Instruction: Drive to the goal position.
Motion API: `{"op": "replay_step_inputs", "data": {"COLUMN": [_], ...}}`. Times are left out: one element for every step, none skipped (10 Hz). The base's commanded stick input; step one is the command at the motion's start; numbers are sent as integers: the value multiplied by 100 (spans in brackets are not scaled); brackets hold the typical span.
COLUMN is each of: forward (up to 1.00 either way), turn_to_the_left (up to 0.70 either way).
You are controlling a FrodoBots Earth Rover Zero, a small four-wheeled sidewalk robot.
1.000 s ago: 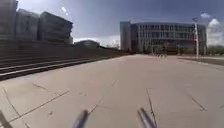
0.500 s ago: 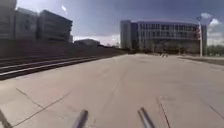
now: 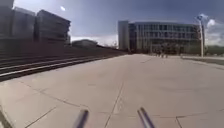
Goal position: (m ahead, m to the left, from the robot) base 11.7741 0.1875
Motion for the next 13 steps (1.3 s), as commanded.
{"op": "replay_step_inputs", "data": {"forward": [100,100,100,100,100,100,100,100,100,100,100,100,100], "turn_to_the_left": [-27,-4,-23,-27,-27,-15,0,-5,-20,-27,-27,0,0]}}
